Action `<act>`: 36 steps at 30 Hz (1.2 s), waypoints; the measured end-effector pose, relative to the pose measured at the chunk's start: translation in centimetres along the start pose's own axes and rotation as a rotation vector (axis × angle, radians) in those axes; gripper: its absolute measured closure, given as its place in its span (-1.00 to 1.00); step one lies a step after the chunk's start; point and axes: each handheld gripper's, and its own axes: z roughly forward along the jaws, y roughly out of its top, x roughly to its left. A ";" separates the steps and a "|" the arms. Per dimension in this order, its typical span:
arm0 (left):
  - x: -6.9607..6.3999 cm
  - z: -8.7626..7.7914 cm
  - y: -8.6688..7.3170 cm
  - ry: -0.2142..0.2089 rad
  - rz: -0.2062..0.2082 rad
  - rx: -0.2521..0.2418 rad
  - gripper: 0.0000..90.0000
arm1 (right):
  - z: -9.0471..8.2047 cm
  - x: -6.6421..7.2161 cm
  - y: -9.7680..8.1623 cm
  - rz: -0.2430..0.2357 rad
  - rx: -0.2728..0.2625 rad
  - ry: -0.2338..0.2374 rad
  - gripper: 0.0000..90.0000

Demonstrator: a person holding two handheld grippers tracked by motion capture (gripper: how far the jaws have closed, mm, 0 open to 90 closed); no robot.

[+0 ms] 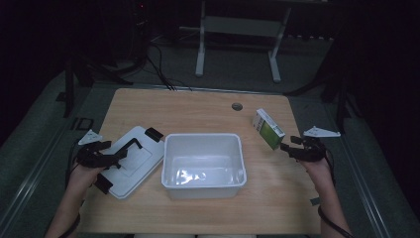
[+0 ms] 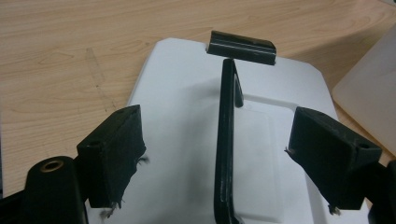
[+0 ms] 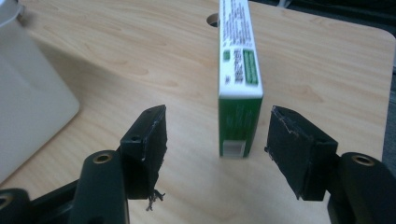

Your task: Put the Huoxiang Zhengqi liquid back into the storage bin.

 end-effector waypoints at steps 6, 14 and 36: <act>-0.4 -0.2 -0.3 0.014 -0.001 -0.027 -0.60 | 1.6 -1.1 2.1 -0.013 0.042 -0.014 -0.14; -0.9 -0.2 -0.9 0.022 0.002 -0.042 -0.60 | 4.0 -2.1 4.2 -0.017 0.113 0.010 -0.14; -0.7 -0.5 -1.7 0.031 -0.016 -0.035 -0.60 | 9.8 -2.1 6.3 -0.025 0.324 0.014 0.24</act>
